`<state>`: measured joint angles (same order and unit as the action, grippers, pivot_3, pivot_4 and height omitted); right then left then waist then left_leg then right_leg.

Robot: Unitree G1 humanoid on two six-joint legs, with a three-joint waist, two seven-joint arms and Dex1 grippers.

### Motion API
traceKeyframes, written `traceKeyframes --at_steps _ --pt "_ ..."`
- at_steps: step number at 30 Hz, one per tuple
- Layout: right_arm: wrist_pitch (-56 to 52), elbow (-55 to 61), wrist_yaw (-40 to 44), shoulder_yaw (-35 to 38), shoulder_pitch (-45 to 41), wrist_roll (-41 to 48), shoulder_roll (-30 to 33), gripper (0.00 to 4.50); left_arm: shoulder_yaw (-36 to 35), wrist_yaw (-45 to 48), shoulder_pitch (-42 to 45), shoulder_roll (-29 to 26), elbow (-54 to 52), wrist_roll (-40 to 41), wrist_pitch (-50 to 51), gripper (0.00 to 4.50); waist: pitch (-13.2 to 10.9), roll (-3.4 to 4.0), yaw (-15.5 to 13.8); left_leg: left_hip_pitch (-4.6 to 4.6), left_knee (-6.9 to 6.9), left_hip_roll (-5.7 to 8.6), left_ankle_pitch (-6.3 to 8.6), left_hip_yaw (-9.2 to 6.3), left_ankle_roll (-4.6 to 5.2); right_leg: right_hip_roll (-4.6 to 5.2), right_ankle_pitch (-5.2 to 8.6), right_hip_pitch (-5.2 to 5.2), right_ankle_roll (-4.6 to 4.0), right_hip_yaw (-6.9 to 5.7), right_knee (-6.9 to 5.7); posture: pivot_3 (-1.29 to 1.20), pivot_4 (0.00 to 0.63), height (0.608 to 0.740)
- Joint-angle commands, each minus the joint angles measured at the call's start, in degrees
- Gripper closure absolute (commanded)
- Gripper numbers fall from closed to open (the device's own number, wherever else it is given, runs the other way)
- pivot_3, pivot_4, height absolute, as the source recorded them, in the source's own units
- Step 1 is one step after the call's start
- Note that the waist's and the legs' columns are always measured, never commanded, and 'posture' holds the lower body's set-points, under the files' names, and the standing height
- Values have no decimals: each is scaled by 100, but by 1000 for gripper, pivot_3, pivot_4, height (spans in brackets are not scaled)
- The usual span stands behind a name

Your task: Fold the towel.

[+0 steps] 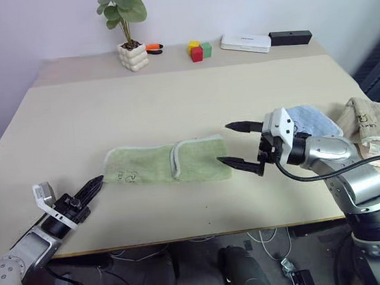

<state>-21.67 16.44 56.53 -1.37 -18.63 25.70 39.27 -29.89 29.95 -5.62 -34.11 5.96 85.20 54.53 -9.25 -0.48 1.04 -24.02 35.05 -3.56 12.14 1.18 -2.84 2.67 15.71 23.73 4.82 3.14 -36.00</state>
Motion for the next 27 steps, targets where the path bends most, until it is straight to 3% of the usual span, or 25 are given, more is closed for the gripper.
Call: traceKeyframes --at_steps 1,7,10,13,15,17,22,27 --pt "199 89 351 229 140 148 194 0 38 460 109 -155 -511 -85 194 4456 1 -9 -11 -23 7 1 0 1 0 4 -1 17 -1 0 -1 0 150 740" --pt "203 164 234 249 223 139 117 0 -114 1194 154 -413 -754 -1 518 4456 -8 -27 4 -56 9 9 -2 11 1 6 -2 32 1 6 -6 0 150 740" --pt "196 201 177 271 249 135 107 0 0 1776 100 -642 -885 -460 409 4456 -17 -41 -2 -56 7 2 -2 9 2 -10 -2 38 2 5 -14 0 150 740" --pt "241 140 240 357 345 102 218 0 804 -384 1388 -159 -2295 502 353 4456 -34 -50 -148 -56 12 1 -2 3 2 -11 -2 37 2 0 -15 0 150 740" --pt "264 129 290 421 404 90 284 0 1119 -1127 1917 66 -2540 825 331 4456 -37 -76 -219 -58 34 -4 -9 3 -5 0 -2 29 4 -19 -14 0 150 740" --pt "270 129 375 500 473 122 369 0 1319 -1363 2224 136 -2544 819 334 4456 -36 -77 -138 -51 55 -3 -7 17 -4 5 -4 -26 5 -12 -6 0 150 740" --pt "454 8 470 738 617 43 625 0 1892 -1514 2798 370 -2320 774 402 4456 -39 -80 -27 -41 55 4 3 31 15 -1 -4 -26 45 6 -8 0 150 740" --pt "451 14 451 973 728 52 765 0 2030 -1242 2797 226 -2141 697 574 4456 -40 -79 -30 -36 50 -5 3 16 15 -21 -1 -22 65 0 -20 0 150 740"
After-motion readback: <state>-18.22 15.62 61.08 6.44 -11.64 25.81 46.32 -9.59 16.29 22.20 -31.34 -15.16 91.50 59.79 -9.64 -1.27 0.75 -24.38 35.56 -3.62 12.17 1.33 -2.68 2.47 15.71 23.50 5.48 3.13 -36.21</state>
